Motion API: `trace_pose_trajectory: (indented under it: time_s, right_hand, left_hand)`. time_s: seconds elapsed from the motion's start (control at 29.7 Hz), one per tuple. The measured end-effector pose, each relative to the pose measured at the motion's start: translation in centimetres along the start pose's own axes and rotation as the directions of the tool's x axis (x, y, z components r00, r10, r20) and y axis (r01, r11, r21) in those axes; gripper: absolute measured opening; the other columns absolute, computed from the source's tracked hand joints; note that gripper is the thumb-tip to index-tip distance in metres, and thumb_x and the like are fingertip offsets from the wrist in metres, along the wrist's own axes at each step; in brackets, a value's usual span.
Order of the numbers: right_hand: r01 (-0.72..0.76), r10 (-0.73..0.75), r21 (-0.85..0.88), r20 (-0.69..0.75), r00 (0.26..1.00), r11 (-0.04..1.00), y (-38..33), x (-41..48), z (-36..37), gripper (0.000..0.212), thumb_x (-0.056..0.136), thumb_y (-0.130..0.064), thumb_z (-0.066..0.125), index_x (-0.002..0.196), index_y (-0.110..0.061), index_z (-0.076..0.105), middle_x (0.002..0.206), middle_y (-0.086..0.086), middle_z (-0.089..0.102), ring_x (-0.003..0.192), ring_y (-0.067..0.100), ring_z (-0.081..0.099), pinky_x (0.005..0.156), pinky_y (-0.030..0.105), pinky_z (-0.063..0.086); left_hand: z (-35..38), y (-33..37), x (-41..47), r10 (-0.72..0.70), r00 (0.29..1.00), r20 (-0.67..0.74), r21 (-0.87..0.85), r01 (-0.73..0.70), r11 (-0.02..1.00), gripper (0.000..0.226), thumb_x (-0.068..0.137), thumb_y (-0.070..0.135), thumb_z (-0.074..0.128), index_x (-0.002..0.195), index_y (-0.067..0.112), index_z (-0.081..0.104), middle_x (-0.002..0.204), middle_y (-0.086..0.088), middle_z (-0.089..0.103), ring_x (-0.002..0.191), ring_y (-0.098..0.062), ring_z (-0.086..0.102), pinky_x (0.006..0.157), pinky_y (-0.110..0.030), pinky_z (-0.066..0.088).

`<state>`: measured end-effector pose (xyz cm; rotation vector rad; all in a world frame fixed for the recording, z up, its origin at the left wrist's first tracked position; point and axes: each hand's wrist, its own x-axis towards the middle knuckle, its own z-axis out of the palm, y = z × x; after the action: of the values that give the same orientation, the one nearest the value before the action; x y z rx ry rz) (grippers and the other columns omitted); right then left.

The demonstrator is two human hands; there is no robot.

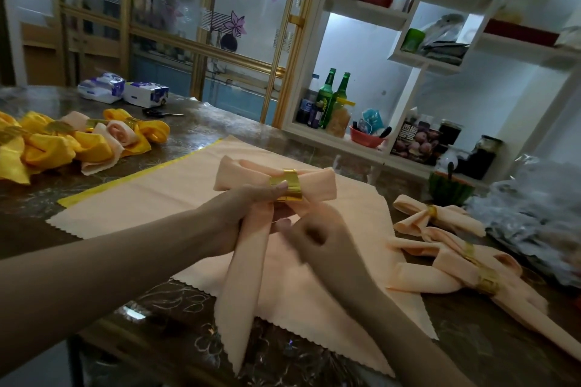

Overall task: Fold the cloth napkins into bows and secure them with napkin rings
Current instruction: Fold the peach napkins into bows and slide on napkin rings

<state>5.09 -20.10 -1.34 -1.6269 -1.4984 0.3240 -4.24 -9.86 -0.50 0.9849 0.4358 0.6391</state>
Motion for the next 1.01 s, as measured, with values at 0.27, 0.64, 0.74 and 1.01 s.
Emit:
trace_pose_trajectory:
  time_s: [0.27, 0.64, 0.74, 1.01]
  right_hand:
    - [-0.386, 0.409, 0.228, -0.065, 0.910, 0.894, 1.1, 1.2, -2.8, 0.024, 0.091, -0.052, 0.043, 0.087, -0.029, 0.051, 0.088, -0.006, 0.055, 0.080, 0.009, 0.054, 0.063, 0.018, 0.041]
    - [-0.341, 0.423, 0.501, -0.057, 0.904, 0.796, 1.5, 1.4, -4.4, 0.030, 0.079, 0.005, 0.057, 0.097, -0.019, 0.055, 0.096, 0.007, 0.054, 0.084, 0.019, 0.055, 0.075, 0.033, 0.052]
    - [-0.246, 0.315, 0.343, -0.161, 0.936, 0.906, 1.7, 1.5, -4.5, 0.039, 0.078, 0.007, 0.061, 0.099, -0.025, 0.054, 0.099, 0.002, 0.054, 0.083, 0.015, 0.058, 0.061, 0.020, 0.053]
    - [-0.274, 0.176, 0.800, 0.212, 0.961, 0.533, 2.4, 1.7, -7.0, 0.070, 0.048, -0.030, 0.090, 0.114, -0.017, 0.067, 0.113, 0.009, 0.066, 0.100, 0.021, 0.064, 0.086, 0.032, 0.055]
  left_hand:
    - [-0.7, -1.7, -0.3, -0.060, 0.996, 0.071, 0.217, 0.043, 0.975, 0.041, 0.066, 0.036, 0.068, 0.102, 0.017, 0.067, 0.092, -0.004, 0.074, 0.084, -0.015, 0.071, 0.077, -0.032, 0.051]
    - [-0.8, -2.5, 0.4, -0.131, 0.983, 0.131, 0.468, 0.056, 0.882, 0.043, 0.065, 0.039, 0.075, 0.101, 0.017, 0.066, 0.091, -0.004, 0.074, 0.086, -0.017, 0.071, 0.065, -0.028, 0.056]
    - [-0.6, -2.7, 0.3, -0.165, 0.977, 0.132, 0.452, 0.089, 0.888, 0.044, 0.064, 0.039, 0.072, 0.101, 0.016, 0.067, 0.092, -0.005, 0.074, 0.085, -0.017, 0.071, 0.064, -0.027, 0.056]
    - [-0.6, -0.2, -0.3, -0.086, 0.996, 0.018, 0.117, 0.083, 0.990, 0.030, 0.072, 0.028, 0.068, 0.097, 0.011, 0.068, 0.091, -0.010, 0.074, 0.076, -0.018, 0.072, 0.064, -0.030, 0.059]
